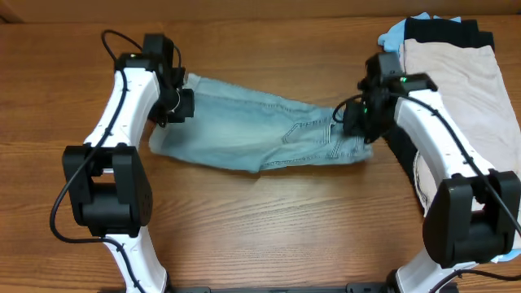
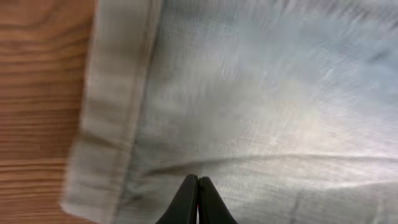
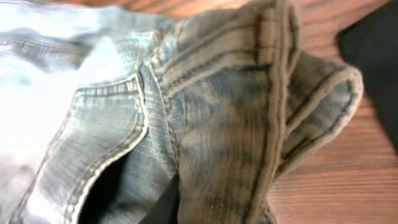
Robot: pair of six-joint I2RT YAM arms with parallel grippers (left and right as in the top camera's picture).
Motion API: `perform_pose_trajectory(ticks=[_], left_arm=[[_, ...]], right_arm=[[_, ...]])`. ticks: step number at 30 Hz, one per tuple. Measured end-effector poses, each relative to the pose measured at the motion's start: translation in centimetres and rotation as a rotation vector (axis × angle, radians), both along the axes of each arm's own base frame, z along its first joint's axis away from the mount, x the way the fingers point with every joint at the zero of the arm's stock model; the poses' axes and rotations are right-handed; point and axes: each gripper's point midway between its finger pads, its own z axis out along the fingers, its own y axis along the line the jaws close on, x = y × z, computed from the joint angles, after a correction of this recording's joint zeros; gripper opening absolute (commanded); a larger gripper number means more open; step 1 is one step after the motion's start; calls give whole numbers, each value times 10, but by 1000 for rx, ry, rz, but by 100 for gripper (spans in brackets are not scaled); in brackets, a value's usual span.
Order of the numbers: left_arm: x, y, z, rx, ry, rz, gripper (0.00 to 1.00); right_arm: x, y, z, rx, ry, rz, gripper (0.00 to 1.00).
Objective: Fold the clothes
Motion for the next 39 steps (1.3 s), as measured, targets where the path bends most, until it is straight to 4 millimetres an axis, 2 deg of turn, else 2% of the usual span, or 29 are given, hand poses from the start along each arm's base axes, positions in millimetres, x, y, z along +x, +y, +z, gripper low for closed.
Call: perform_pose_trajectory(ticks=[4,6,11,15,19,28,32,34,36,39], left_arm=[[-4,-6,6,-37,15,-6,4],[-5,-10,7,-60,18,-8,4],[-11,-24,9,-141,45,-18,4],[-25,-33,11,-194,101,-17,4],[-36,-36,12,-215,149,-13,4],[-39,-37,18,-225,152,16,4],[-28,-38,35,-234,68,20,4],[-15,-40,41,-245,3,19,4],[0,-41,39,-253,-65,13,4],[6,-45,23,-279,-103,7,4]], right_arm=[[7,2,29,-2,-33,58,4],[8,2,34,-5,-41,76,4],[1,1,33,-11,-14,97,4],[2,1,33,-12,-21,102,4],[4,0,33,-11,-27,103,4],[5,-3,34,-8,-31,98,4],[7,-3,34,-7,-37,101,4],[9,-3,34,-9,-48,100,4],[13,-3,35,-8,-65,100,4],[17,-3,36,-10,-80,103,4]])
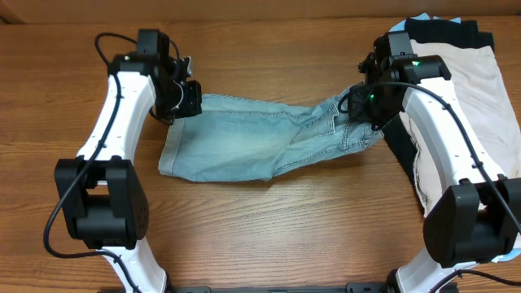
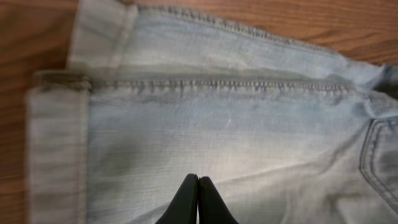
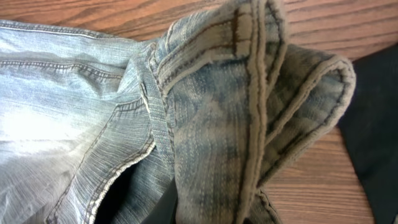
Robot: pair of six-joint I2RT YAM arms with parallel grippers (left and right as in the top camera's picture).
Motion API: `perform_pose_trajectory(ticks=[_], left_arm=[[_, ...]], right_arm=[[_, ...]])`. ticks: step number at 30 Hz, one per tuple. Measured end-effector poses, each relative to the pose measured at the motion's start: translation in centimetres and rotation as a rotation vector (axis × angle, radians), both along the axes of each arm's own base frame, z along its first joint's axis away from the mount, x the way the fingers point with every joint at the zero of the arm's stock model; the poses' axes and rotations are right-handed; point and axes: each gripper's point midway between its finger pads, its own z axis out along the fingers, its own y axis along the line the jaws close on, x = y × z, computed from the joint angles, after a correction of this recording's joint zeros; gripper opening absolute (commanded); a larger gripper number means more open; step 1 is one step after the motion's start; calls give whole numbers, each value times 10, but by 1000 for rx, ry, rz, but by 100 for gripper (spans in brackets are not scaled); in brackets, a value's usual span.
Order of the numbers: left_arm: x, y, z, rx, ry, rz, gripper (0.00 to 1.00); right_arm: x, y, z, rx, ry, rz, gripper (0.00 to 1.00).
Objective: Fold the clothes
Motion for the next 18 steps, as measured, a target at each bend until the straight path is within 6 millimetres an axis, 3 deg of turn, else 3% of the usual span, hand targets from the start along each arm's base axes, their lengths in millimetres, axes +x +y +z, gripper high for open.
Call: perform_pose_trajectory(ticks=[4,10,18], left_arm=[[-7,-10,-30,-67,1,-15,4],[-23,-16,-56,-108,28,-22,4],[-22,-3,-60,-110,21,-1,4]], right_arm=[[10,0,2,-1,-44,2,4],[35,0,10,-5,-151,1,4],[50,-12,15,-10,-210,-14,4]])
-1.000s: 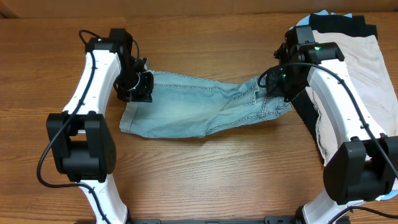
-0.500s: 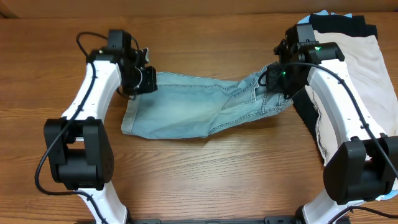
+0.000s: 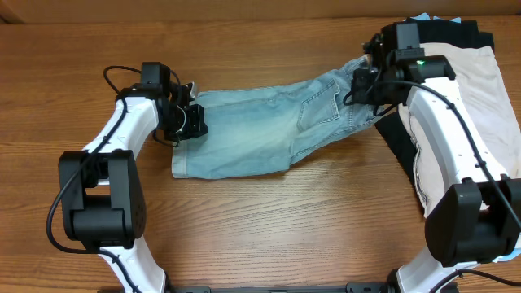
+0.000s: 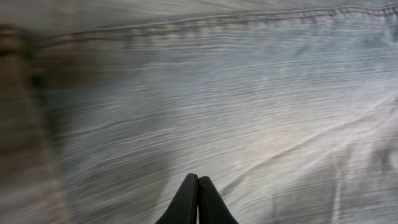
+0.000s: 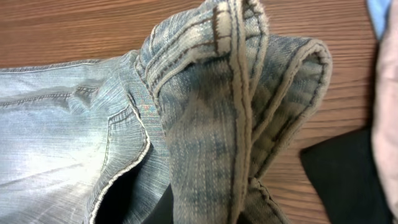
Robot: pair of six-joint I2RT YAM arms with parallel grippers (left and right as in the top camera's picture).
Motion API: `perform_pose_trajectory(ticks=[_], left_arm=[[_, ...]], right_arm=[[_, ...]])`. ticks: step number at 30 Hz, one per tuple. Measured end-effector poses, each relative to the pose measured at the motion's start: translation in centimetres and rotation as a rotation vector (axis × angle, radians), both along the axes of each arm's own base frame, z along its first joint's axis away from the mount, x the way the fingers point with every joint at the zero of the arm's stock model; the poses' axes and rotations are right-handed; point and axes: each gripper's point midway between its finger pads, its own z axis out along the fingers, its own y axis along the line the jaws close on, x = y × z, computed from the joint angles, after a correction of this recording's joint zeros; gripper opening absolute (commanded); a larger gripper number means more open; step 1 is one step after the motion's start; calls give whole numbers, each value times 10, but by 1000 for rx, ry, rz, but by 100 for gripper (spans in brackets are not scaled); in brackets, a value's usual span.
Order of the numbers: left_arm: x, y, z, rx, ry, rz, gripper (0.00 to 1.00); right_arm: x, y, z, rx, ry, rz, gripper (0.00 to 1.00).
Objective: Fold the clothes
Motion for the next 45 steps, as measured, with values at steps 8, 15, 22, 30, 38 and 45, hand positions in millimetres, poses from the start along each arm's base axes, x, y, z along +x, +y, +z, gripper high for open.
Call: perform_pose_trajectory(ticks=[8,15,22,30,38,45], left_arm=[[6,13,-2,53,-31,3,4],[17,14,-4,115,-78,4,4],[20,21,-19,178,-59,57,4],[20,25,-31,186,-18,118,4],[20,25,-31,182,-15,134,4],[21,26,-31,184,-17,138,4]], right_arm=[[8,-40,-14,13,14,-85,4],[12,-41,-13,24,-2,-83,4],[10,-37,-14,38,8,-76,4],[-2,11,-1,30,41,24,4],[-13,145,21,101,-62,222,4],[-20,241,22,198,-159,312,4]])
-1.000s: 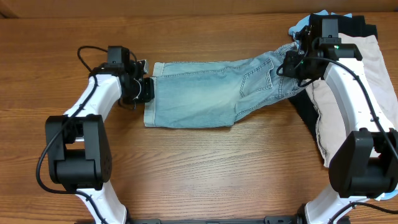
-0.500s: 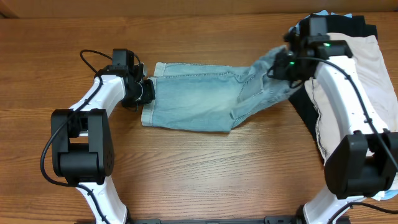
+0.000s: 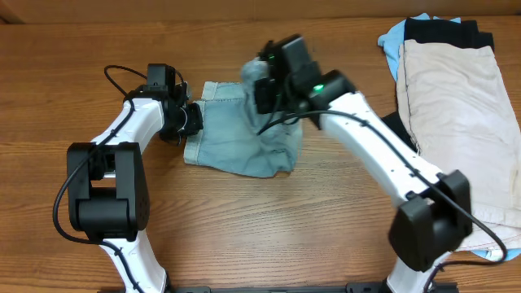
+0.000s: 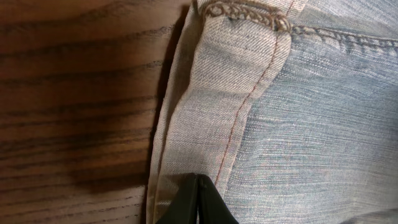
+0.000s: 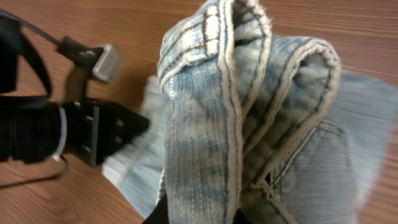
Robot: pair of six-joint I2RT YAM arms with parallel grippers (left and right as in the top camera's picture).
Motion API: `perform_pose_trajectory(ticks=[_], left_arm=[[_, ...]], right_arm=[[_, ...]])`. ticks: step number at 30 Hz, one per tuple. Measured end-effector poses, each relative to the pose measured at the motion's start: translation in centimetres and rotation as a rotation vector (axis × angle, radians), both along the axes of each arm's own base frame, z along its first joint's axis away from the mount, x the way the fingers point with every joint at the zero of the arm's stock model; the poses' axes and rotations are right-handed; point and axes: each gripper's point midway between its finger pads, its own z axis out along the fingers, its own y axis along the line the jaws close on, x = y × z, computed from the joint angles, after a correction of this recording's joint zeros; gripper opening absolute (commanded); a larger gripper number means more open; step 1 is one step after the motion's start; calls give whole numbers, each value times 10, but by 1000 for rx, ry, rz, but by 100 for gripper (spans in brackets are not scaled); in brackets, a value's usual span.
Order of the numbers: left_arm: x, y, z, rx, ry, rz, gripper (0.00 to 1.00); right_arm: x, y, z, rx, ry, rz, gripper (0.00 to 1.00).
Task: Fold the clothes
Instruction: 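Fold the right half over toward the left gripper with the right gripper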
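A pair of light blue jeans (image 3: 244,142) lies doubled over on the wooden table, left of centre. My left gripper (image 3: 186,122) is shut at the leg hem on the pile's left edge; the left wrist view shows its tips (image 4: 198,185) closed on the cuffed hem (image 4: 224,112). My right gripper (image 3: 264,85) is shut on the bunched waistband (image 5: 249,106) and holds it above the hem end, close to the left gripper (image 5: 93,134). The denim hides most of the right fingers.
A pile of clothes sits at the back right: a beige garment (image 3: 452,89), a black one (image 3: 448,32) and a light blue one (image 3: 391,37). Another dark cloth (image 3: 396,130) lies beside the pile. Bare wood (image 3: 269,220) runs along the front.
My right gripper, with the waistband, went from the far right by the clothes pile to above the hem end on the left, doubling the jeans. The left gripper stayed shut at the hem.
At first the jeans were stretched flat between my grippers, hem on the left, waistband on the right. They then sat further back on the table. After that the waistband was raised at the far right, and now it hangs over the hem end.
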Motion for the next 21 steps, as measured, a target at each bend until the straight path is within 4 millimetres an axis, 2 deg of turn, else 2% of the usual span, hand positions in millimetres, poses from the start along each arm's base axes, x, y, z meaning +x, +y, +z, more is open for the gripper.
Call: perform_pose_trajectory(ticks=[1,2,4,7,8,11,12,13,14,15,16,18,20,21], left_arm=[[0,0,0,0,0,0,4],[0,0,0,0,0,0,4],[0,0,0,0,0,0,4],[-1,0,0,0,2,-1,4],[-2,1,0,0,12,1,4],[-16,10,7,2,106,18,4],[-20,17,13,4,143,29,14],[-18,30,28,7,168,47,31],[-12,43,48,10,171,64,38],[-9,50,57,13,163,67,47],[-3,66,86,23,151,92,51],[6,84,120,34,104,109,60],[10,92,142,42,65,99,62],[10,91,144,40,56,84,63]], right_arm=[[0,9,-5,7,0,4,5],[1,17,-12,12,0,8,10],[4,32,-28,20,6,15,51],[-1,52,-44,38,19,47,61],[-3,56,-43,46,21,59,64],[-11,65,-40,73,37,87,65],[-13,62,-39,73,54,87,65],[-14,58,-38,73,66,84,65],[-14,49,-33,70,75,71,65],[-13,43,-29,70,80,62,66],[-13,31,-19,70,85,43,66],[-12,11,-4,69,93,12,69],[-10,-6,1,56,101,-9,70],[-9,-12,1,49,108,-16,71]])
